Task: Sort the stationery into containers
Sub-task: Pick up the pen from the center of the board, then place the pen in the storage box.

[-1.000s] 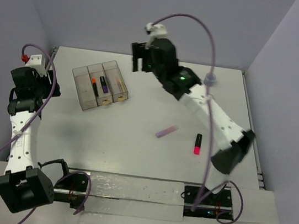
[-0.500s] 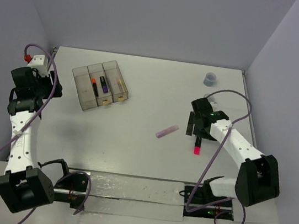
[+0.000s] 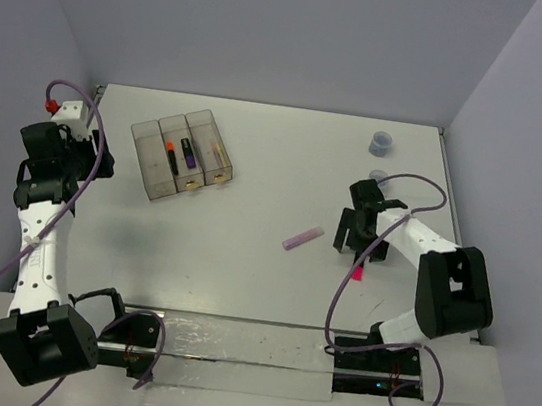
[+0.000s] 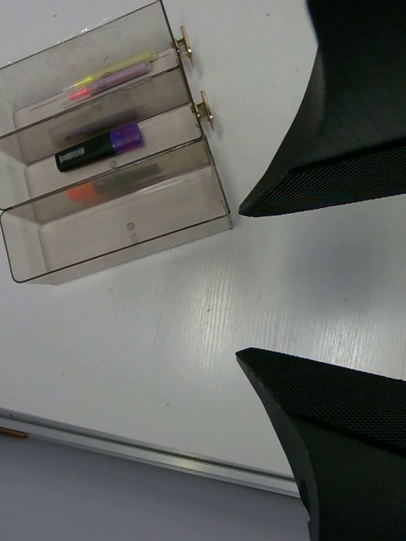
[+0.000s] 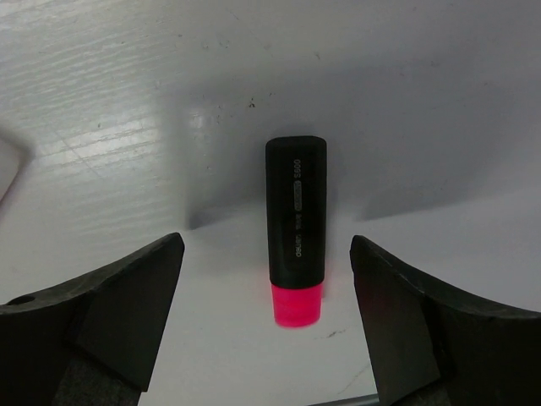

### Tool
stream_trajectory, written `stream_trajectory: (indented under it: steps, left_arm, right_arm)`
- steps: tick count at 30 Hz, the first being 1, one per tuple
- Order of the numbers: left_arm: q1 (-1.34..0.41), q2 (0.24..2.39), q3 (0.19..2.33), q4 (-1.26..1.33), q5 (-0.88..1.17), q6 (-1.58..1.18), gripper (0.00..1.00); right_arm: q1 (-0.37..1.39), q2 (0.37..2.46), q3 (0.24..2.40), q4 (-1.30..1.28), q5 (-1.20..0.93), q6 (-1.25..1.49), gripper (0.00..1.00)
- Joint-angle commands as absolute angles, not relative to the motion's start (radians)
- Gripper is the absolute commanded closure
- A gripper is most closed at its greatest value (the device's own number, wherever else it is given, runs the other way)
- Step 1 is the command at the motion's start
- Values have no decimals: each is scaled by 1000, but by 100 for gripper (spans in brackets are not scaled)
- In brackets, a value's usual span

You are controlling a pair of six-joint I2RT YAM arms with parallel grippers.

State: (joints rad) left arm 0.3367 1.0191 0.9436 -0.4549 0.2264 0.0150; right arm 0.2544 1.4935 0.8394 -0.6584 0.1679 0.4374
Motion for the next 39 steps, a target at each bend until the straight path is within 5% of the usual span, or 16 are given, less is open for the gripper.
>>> stream_trajectory:
  steps: [1,5,9,13,21,25,31,34,39]
  left_arm:
    - [345,1001,973,-446,248,31,29]
    - [345,1004,983,-453,248,32,29]
    - [344,1011,986,-453,242,32,29]
    - [344,1013,989,-457,250,32,29]
    - [344,1013,990,-466,277,36,29]
    - [344,1027,994,-460,284,22,29]
    - [344,1019,993,-468,257,25,29]
    - [345,988,970,-446,228,26,29]
    - [347,966,945,-428,219,26,28]
  right_arm:
    - [233,1541,849,-603,137,440,18]
    - [226,1610,840,-589,65,423,37]
    - [225,1626,823,-566,28,416,80]
    - [226,1585,839,-576,84,419,99]
    - [231,1413,1002,-625,125,399,100]
    - [323,1384,1282,-551,0,366,100]
    - [568,1841,2016,-456,-128,298,100]
    - [647,2209,2635,-517,-185,277,100]
    - [726,2297,2399,-70,-229,368,100]
